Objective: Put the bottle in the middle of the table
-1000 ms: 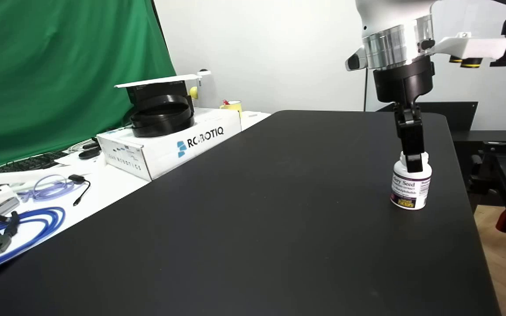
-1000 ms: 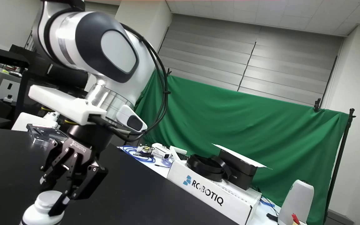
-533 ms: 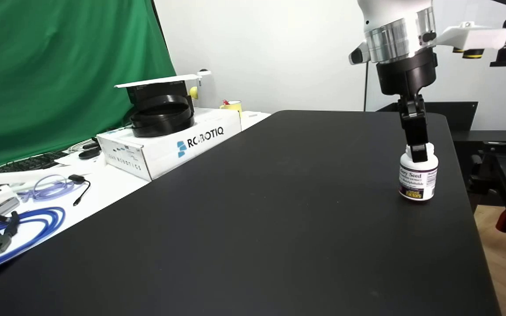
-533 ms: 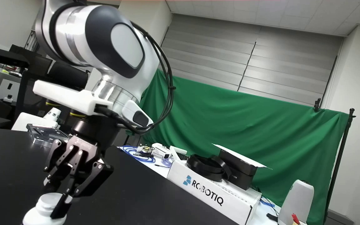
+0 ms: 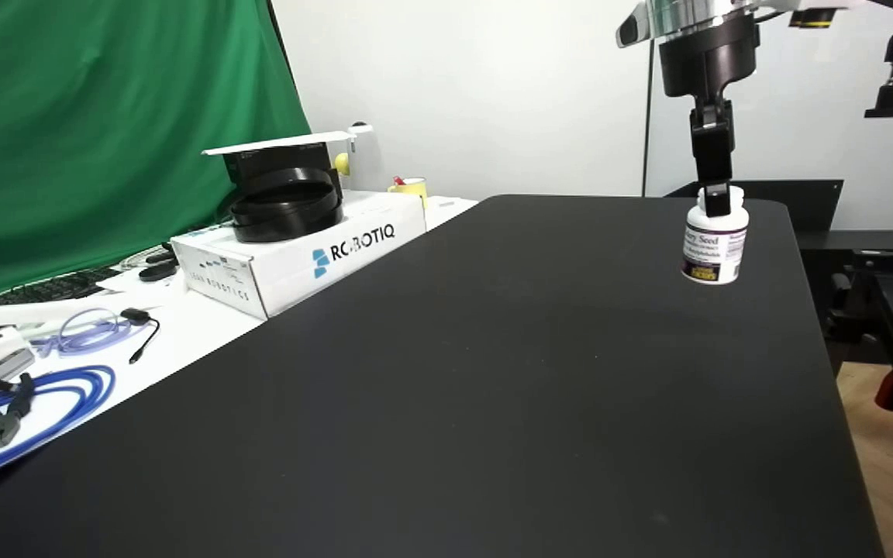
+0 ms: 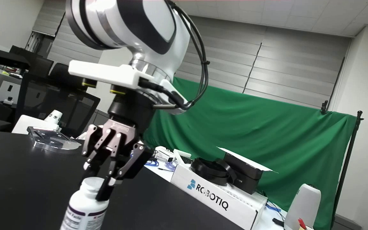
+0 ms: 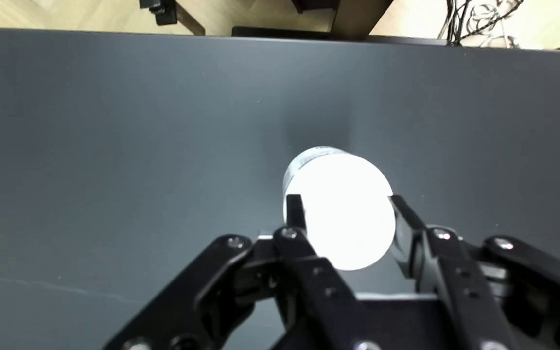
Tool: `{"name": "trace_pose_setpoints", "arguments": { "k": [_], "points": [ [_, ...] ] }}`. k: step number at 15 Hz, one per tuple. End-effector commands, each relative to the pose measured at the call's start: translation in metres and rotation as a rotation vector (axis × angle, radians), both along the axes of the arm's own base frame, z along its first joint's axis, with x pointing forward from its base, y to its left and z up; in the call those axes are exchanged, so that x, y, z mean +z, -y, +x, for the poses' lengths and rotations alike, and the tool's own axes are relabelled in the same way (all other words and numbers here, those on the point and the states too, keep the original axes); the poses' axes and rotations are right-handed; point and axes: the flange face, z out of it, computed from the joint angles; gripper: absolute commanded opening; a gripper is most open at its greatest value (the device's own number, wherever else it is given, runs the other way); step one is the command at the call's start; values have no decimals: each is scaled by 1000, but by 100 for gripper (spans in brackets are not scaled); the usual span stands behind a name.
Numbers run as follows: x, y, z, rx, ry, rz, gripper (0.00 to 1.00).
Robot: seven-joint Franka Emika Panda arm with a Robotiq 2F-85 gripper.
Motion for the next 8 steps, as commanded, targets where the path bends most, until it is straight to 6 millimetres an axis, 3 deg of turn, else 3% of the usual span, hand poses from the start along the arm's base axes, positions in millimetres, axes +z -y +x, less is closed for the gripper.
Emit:
{"name": "trace_pose_setpoints", "arguments": {
  "k": [1, 7, 8],
  "points": [
    [25, 28, 29, 10, 44, -3, 19],
    [38, 62, 84, 30, 46, 7, 19],
    [39, 51, 60, 28, 85, -7, 19]
  ]
}}
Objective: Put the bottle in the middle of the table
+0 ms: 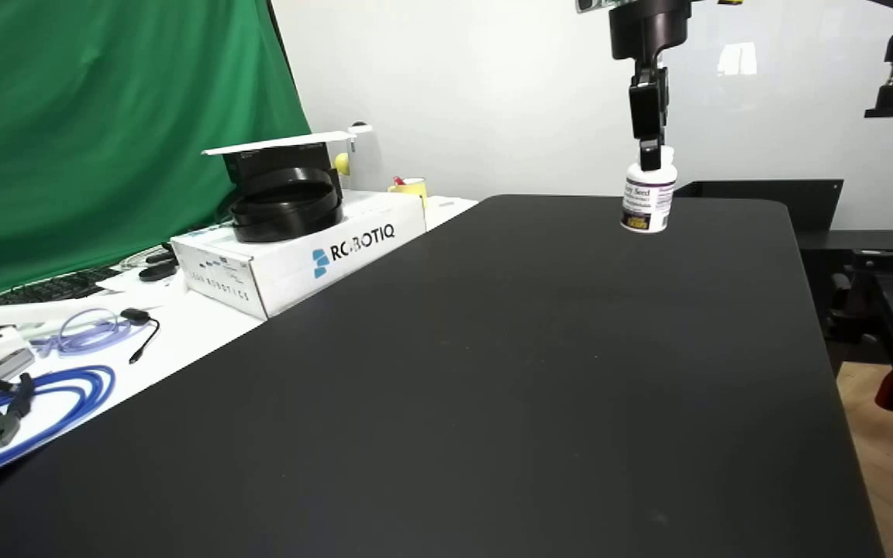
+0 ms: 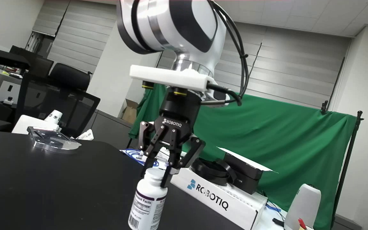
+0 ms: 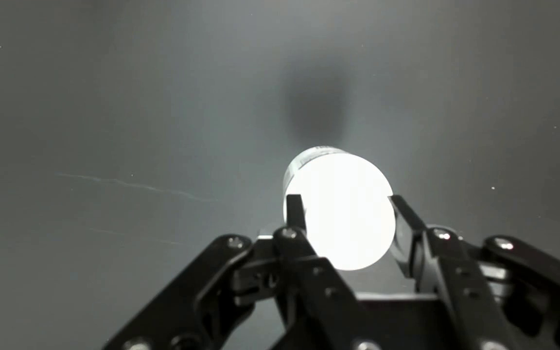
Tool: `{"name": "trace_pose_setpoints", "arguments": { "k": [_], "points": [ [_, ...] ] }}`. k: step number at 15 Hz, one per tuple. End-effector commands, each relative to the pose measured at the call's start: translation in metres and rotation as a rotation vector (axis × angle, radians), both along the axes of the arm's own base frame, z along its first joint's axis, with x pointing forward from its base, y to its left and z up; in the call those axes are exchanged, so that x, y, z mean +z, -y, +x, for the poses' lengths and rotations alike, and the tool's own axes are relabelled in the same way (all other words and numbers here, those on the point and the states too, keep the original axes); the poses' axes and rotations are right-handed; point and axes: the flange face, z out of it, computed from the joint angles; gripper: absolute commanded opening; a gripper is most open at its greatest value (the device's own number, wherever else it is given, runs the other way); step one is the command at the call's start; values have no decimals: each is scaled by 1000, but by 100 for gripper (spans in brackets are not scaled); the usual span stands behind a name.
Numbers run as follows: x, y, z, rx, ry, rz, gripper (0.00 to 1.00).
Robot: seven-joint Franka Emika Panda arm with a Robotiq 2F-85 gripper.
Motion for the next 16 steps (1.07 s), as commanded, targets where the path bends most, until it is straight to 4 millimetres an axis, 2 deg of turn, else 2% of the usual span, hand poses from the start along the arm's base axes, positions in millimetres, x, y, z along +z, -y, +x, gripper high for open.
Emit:
{"name": "trace_pose_setpoints", "arguments": {
  "k": [1, 9, 10, 13, 16],
  "points": [
    [-1, 2, 5, 1, -5, 1, 44],
    [-5, 0, 2, 5, -12, 3, 44],
    [-5, 0, 2, 4, -12, 3, 19],
    [-18, 3, 40, -3, -33, 15, 19],
    [-25, -4, 77, 3, -15, 7, 19]
  ]
}}
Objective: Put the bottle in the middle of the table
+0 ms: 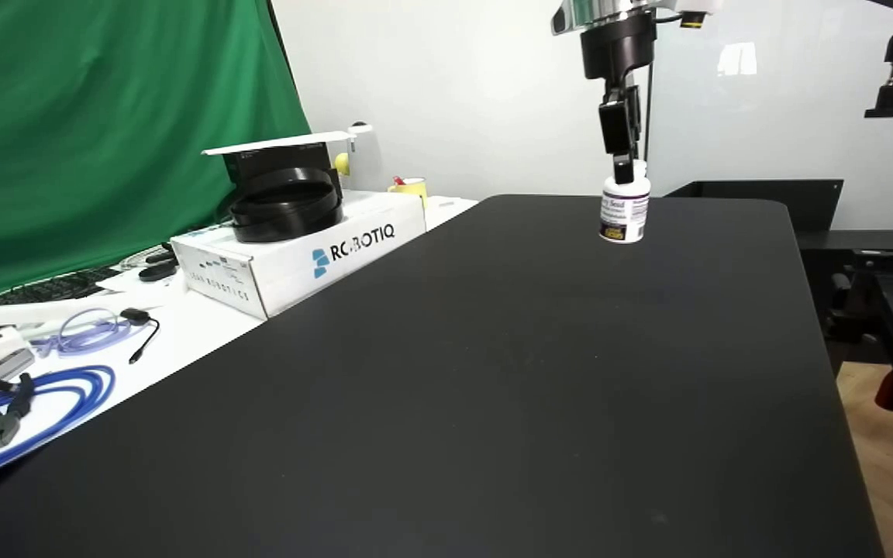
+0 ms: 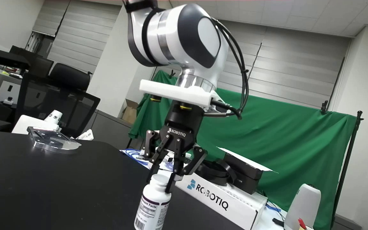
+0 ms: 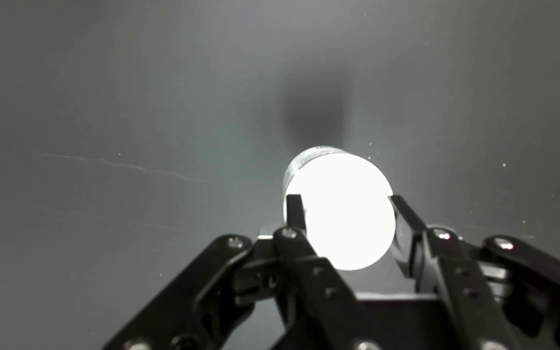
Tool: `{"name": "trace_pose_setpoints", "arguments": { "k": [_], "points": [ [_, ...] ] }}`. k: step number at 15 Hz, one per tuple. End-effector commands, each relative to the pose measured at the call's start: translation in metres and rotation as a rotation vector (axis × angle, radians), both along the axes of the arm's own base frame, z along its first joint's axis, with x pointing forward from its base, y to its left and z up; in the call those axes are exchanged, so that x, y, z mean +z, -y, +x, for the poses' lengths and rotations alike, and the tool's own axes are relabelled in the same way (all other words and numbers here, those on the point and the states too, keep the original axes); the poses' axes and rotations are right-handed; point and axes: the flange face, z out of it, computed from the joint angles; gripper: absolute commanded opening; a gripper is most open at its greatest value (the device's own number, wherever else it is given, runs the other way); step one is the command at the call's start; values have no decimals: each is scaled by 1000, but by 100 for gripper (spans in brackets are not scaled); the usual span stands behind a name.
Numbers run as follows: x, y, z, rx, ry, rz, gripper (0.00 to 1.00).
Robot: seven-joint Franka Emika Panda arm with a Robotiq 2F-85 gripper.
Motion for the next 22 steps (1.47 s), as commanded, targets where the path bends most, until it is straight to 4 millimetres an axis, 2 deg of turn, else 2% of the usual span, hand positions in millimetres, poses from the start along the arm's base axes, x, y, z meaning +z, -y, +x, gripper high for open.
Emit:
{"name": "trace_pose_setpoints", "arguments": {
  "k": [1, 3, 6, 9, 12, 16, 22],
  "points": [
    [-11, -10, 57, 18, 5, -17, 19],
    [-14, -23, 80, 50, 9, -36, 19],
    [-21, -55, 103, 118, 15, -42, 19],
    [-30, -90, 117, 177, 12, -33, 19],
    [-41, -113, 123, 220, 3, -25, 19],
    [-59, -128, 125, 243, -29, -10, 19],
    [-78, -131, 127, 247, -63, 0, 19]
  ]
}}
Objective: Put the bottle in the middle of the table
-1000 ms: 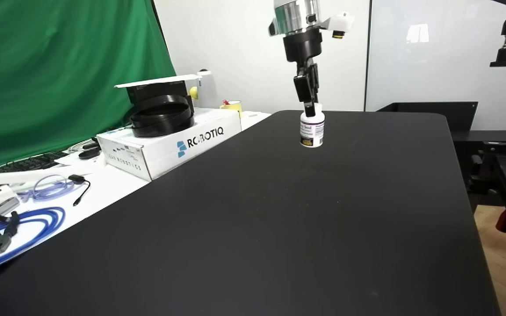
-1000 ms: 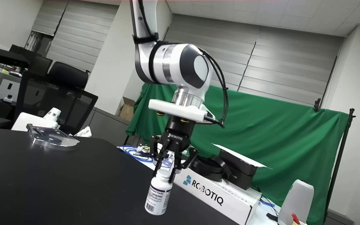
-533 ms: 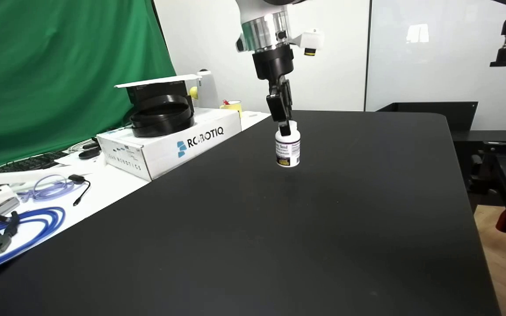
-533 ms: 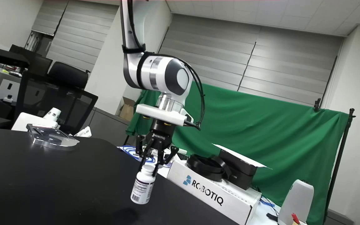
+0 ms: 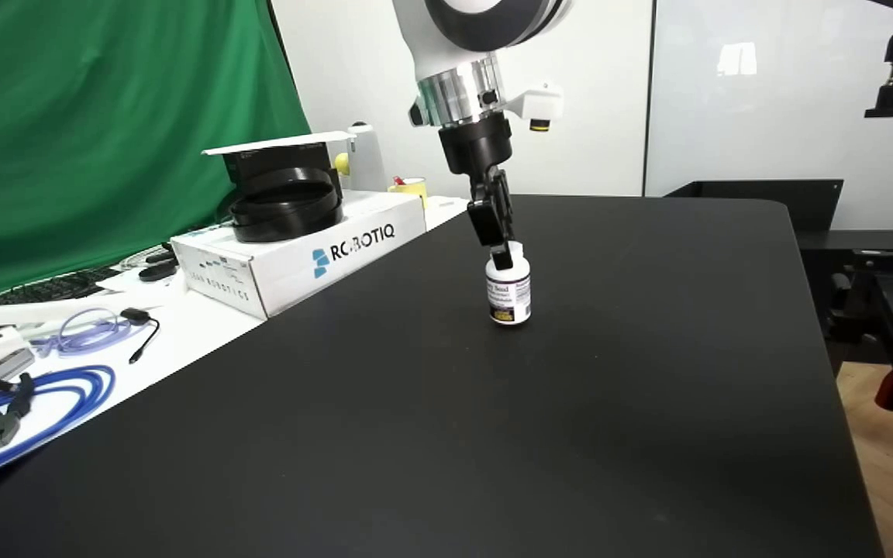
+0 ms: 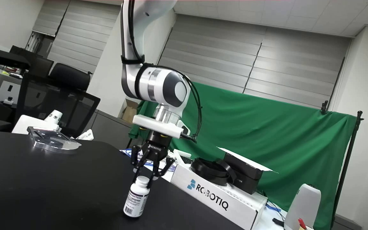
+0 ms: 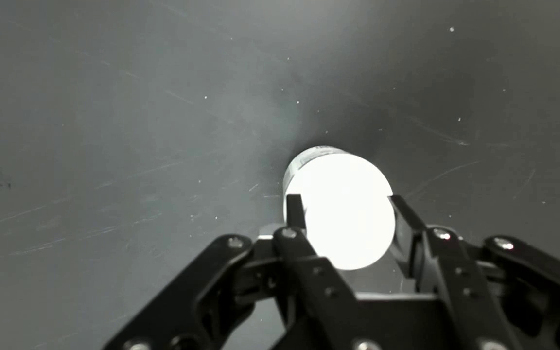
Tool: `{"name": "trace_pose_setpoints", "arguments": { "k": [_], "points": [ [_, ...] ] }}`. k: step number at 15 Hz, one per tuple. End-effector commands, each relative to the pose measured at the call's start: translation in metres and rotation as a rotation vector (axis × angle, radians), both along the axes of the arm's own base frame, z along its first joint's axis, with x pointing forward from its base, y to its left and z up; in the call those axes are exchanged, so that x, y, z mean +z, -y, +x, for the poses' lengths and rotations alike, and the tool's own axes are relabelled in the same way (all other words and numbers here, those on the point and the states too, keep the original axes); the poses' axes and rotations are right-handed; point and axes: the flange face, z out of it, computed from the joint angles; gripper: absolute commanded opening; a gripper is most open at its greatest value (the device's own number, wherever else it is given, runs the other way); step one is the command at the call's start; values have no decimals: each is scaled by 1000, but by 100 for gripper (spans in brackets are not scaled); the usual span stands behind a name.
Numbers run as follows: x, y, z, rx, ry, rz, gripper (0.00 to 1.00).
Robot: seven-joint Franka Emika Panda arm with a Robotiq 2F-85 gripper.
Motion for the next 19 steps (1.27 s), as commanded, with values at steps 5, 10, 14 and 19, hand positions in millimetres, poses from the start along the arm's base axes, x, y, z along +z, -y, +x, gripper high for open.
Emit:
{"name": "trace_pose_setpoints", "arguments": {
  "k": [5, 10, 14, 19],
  "points": [
    [28, -4, 12, -17, 8, -19, 84],
    [80, -4, 6, -22, 48, -24, 100],
    [88, -2, 7, -4, 48, -14, 100],
    [98, -1, 0, -7, 38, -16, 100]
  ]
}}
